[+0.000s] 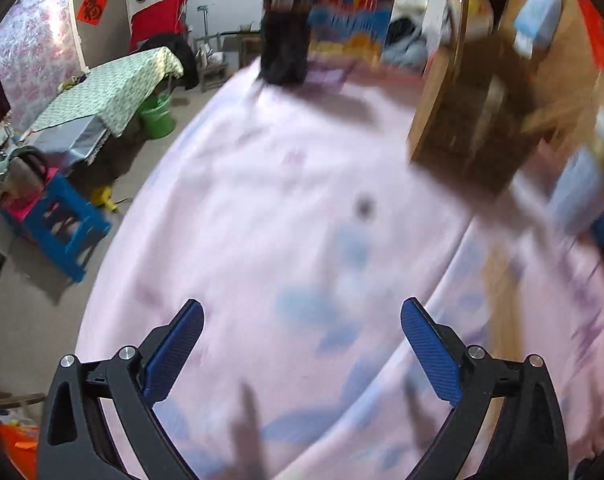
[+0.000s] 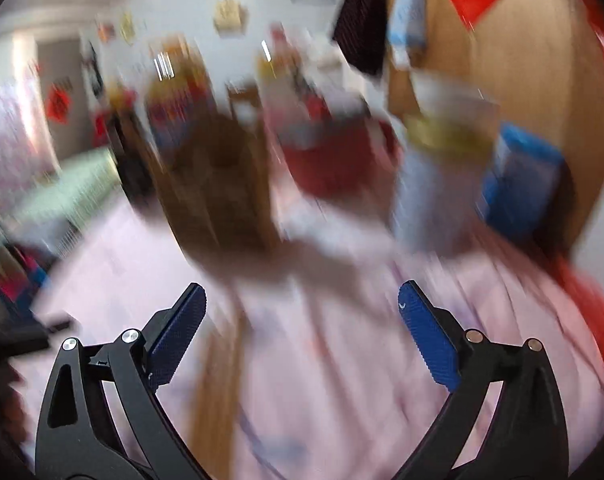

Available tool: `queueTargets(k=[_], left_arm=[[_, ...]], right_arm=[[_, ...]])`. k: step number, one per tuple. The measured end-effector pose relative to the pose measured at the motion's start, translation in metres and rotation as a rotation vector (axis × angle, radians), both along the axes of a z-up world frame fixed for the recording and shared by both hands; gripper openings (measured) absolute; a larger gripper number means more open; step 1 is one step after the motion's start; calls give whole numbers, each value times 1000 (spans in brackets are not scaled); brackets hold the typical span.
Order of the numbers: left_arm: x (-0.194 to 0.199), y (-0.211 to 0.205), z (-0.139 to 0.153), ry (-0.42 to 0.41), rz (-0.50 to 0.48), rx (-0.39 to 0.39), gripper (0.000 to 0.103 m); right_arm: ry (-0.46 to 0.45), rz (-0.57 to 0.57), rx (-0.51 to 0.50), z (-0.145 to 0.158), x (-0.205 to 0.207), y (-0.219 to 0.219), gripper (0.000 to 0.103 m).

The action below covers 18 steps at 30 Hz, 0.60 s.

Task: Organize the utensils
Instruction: 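Move both open tools back toward the chopstick bundle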

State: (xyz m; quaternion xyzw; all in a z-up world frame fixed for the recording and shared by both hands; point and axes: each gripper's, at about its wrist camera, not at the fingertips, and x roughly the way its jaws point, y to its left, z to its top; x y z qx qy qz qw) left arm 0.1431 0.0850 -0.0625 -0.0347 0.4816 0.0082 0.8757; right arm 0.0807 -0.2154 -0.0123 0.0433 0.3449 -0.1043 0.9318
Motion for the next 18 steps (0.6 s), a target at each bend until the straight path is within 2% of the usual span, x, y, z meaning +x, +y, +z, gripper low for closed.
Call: queueTargets(k=[2, 6, 9, 12, 14, 18], left_arm=[[-9, 5, -14, 11, -22, 54, 97], [-12, 12, -33, 27, -35, 123, 97], [-16, 27, -37, 21, -7, 50, 98], [-15, 29, -36, 22, -11, 48, 98], [-14, 29, -37, 24, -13, 49, 99], [-14, 28, -37, 24, -12, 47, 99]], right_arm=[[49, -54, 24, -24, -16, -15, 94], [97, -157, 90, -50, -24, -51, 94], [146, -205, 151, -66, -26, -70, 94], [121, -221, 194, -66, -33, -77, 95], [181, -213, 236, -77, -26, -84, 96], [247, -209, 201, -84, -18, -79, 97]])
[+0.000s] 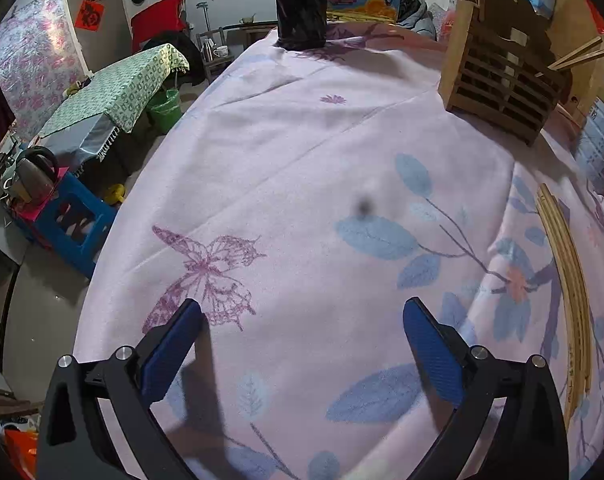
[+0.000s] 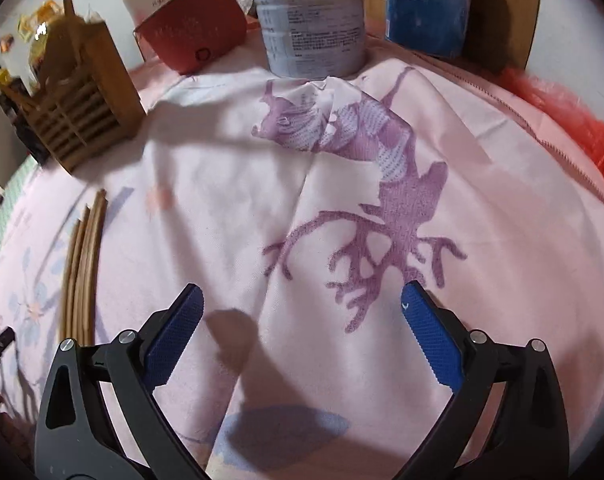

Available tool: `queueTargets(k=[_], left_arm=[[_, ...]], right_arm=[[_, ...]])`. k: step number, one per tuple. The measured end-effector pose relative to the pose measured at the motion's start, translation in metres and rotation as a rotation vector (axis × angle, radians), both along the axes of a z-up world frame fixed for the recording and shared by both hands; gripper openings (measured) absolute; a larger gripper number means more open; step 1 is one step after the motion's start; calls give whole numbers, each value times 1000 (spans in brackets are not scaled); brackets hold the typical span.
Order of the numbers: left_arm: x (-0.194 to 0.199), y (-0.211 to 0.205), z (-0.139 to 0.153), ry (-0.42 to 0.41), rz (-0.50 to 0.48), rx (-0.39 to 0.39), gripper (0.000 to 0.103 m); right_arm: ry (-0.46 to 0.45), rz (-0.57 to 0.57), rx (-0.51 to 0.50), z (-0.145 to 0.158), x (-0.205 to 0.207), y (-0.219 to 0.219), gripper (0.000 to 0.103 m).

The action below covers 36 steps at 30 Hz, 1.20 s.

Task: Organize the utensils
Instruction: 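Move both open tools back toward the chopstick bundle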

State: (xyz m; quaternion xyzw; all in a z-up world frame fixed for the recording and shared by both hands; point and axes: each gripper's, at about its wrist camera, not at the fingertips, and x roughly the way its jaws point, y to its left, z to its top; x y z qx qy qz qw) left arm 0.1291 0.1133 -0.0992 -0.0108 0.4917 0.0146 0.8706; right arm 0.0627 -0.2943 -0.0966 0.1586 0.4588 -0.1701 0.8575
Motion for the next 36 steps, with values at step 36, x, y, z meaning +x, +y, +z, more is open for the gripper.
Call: queueTargets(k=[36], left_arm=[[-90, -152, 19, -7, -520, 53, 97]], right_arm=[[42, 75, -48, -5, 10, 6, 98]])
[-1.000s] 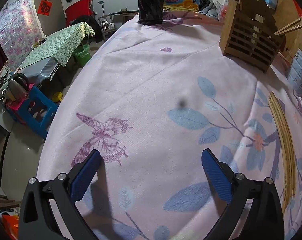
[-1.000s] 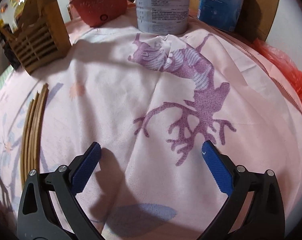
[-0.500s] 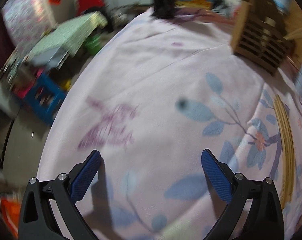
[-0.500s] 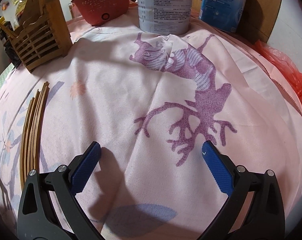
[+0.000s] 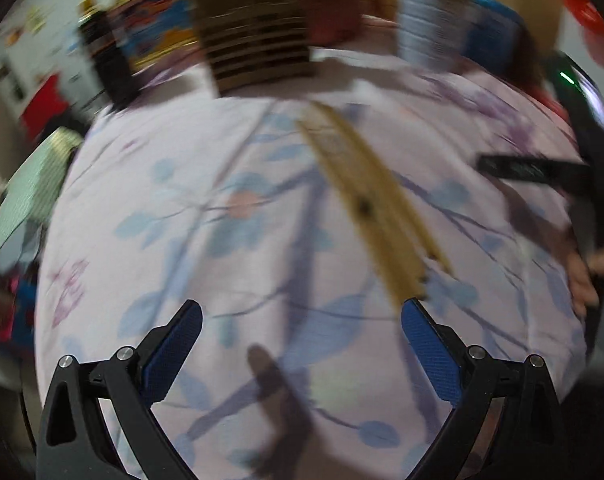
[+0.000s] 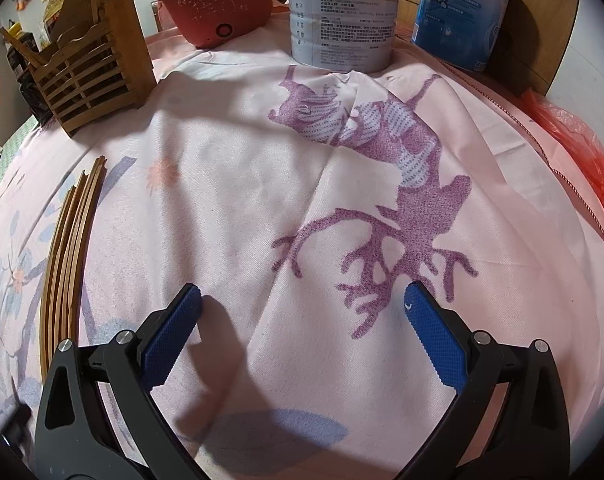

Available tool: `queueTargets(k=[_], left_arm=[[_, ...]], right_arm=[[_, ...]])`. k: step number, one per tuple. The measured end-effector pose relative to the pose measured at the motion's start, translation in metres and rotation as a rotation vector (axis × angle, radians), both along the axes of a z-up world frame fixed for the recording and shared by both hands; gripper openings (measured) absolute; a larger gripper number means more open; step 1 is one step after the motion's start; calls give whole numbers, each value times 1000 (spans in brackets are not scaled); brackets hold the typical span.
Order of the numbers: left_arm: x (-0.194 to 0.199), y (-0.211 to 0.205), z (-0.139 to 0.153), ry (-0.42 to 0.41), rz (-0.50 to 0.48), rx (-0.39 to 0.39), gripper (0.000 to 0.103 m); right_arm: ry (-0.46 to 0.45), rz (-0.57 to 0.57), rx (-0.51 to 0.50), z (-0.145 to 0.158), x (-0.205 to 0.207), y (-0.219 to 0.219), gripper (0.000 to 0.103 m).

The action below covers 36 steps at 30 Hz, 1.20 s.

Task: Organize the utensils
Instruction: 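Move both open tools back toward the chopstick bundle, then grasp a chopstick with the left tool while the right tool approaches the bundle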

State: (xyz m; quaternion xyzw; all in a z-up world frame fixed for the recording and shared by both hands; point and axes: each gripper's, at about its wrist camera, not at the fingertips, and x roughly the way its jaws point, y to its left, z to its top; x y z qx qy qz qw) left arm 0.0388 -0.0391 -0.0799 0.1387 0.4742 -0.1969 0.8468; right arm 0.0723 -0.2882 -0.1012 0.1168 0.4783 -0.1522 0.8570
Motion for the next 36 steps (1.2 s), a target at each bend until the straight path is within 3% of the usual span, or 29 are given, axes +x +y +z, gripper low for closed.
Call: queueTargets(k=[3, 8, 12, 16, 20, 24, 27, 31, 36], left_arm=[[-7, -8, -10, 21, -63, 17, 97], [-6, -9, -19, 13, -76, 46, 99], [13, 12, -15, -41, 60, 89, 99], [40, 72, -13, -14, 304, 80, 98], [36, 97, -8, -33, 342, 65, 98], [26, 86, -8, -52, 306, 42, 98], [27, 71, -11, -41, 261, 26, 88], [33, 59, -11, -49, 200, 4, 59], [41, 45, -12, -50, 139, -22, 44]], right_arm=[[0, 0, 0, 0, 0, 0, 98], [0, 0, 0, 0, 0, 0, 98], [0, 1, 0, 0, 0, 0, 98], [0, 1, 0, 0, 0, 0, 98], [0, 1, 0, 0, 0, 0, 98], [0, 2, 0, 0, 0, 0, 98], [0, 3, 0, 0, 0, 0, 98], [0, 4, 1, 0, 0, 0, 98], [0, 3, 0, 0, 0, 0, 98]])
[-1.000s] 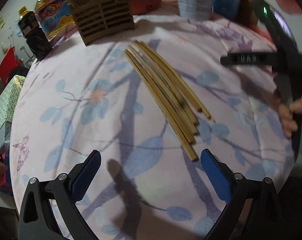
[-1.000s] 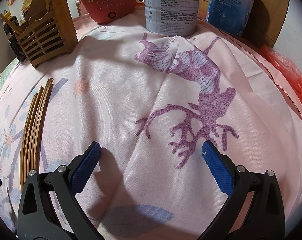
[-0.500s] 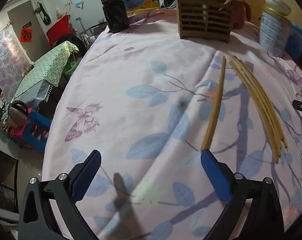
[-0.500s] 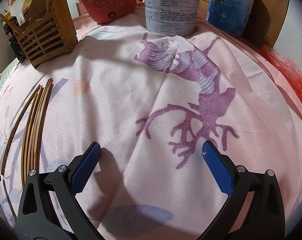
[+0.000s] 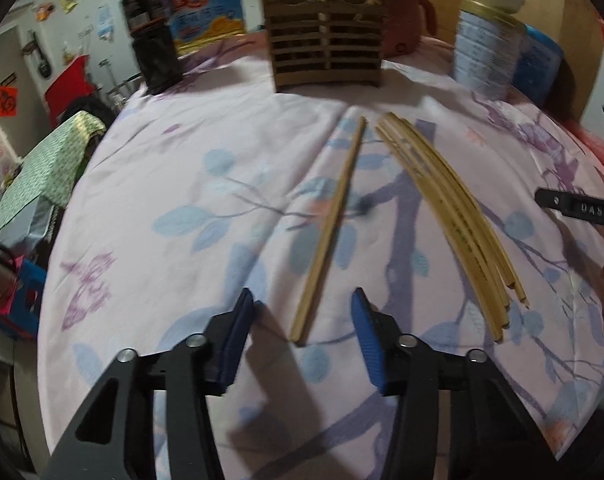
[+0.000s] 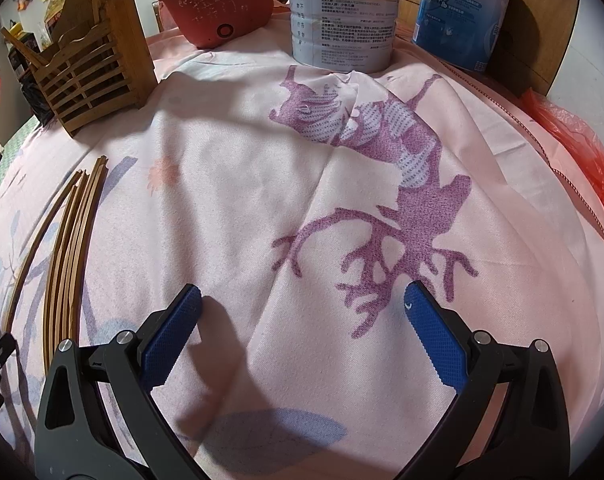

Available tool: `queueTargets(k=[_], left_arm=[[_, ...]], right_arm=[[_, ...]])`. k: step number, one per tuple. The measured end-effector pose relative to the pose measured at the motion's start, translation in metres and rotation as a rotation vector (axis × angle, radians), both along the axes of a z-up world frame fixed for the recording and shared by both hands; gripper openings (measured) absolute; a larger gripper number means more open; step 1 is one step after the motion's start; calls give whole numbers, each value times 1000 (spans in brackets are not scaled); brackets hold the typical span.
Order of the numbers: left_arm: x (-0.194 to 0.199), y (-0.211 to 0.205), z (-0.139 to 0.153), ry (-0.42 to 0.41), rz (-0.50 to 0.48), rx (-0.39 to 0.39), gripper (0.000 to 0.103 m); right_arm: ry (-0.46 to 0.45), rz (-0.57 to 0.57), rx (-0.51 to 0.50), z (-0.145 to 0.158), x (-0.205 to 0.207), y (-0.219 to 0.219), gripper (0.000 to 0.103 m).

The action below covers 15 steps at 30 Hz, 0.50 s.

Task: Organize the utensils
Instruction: 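Grasp a chopstick with the left tool while the right tool approaches the bundle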

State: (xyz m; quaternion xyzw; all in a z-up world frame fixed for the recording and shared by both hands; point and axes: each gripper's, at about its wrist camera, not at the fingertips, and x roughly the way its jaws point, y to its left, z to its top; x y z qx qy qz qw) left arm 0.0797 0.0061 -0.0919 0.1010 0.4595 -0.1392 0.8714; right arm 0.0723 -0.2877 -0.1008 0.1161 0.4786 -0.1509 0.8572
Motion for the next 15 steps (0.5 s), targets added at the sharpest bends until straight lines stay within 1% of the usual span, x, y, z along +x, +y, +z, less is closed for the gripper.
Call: queueTargets(k=[1, 2, 3, 6, 8, 10, 11, 13, 15], left_arm=[[1, -1, 0, 0, -10, 5, 42], [3, 1, 0, -2, 1, 11, 41], [4, 5, 0, -2, 18, 11, 41], [15, 34, -1, 17, 126, -22, 38], [17, 48, -1, 19, 159, -34, 34], [15, 55, -1, 18, 168, -48, 33], [14, 56, -1, 16, 171, -51, 33], [12, 54, 0, 8, 172, -36, 33], [11, 53, 0, 3, 171, -24, 37]], right_arm=[[0, 0, 0, 0, 0, 0, 98], [0, 0, 0, 0, 0, 0, 98], [0, 0, 0, 0, 0, 0, 98], [0, 0, 0, 0, 0, 0, 98], [0, 1, 0, 0, 0, 0, 98], [0, 2, 0, 0, 0, 0, 98], [-9, 19, 9, 1, -1, 1, 98], [-58, 86, 74, 7, -6, 5, 96], [-103, 186, 91, 19, -17, 22, 96]])
